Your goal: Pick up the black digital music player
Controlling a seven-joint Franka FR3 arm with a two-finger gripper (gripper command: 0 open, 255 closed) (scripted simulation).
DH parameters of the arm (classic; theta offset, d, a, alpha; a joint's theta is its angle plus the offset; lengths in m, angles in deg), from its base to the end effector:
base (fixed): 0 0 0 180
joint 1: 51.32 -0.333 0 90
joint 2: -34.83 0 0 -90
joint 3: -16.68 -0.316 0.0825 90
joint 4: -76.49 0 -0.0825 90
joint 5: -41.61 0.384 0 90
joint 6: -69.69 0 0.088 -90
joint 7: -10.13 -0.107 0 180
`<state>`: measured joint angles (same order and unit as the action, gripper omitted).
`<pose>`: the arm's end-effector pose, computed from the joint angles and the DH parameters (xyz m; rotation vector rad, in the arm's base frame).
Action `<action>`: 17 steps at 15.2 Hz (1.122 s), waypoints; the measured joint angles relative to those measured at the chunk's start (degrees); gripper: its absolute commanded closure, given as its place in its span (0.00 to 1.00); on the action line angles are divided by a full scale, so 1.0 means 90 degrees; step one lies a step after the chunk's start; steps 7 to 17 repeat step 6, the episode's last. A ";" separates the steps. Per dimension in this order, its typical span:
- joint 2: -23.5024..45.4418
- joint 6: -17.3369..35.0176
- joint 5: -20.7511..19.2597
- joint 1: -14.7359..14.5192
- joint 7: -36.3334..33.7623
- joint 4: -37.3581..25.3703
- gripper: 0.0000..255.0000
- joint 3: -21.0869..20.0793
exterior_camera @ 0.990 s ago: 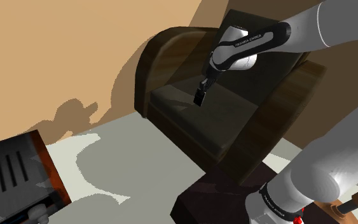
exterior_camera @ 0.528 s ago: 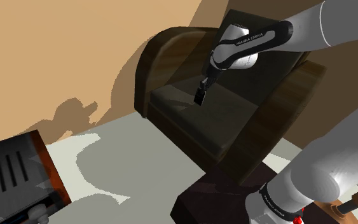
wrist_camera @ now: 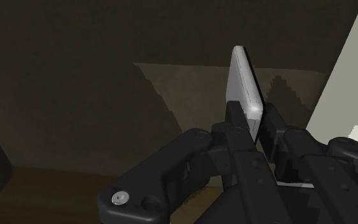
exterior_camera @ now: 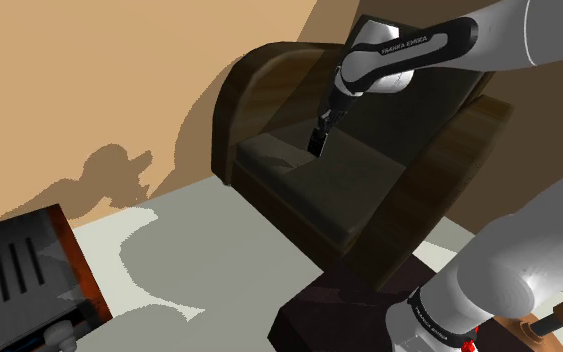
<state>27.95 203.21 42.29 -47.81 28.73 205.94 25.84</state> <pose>0.5061 -0.1149 0.4303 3.1004 0.1481 0.2960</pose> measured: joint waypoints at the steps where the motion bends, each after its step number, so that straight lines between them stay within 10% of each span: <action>1: -0.0046 -0.0092 -0.0012 -0.0001 -0.0015 -0.0048 1.00 -0.0006; 17: -0.0186 -0.0511 -0.0043 0.0005 -0.0036 -0.0329 1.00 -0.0011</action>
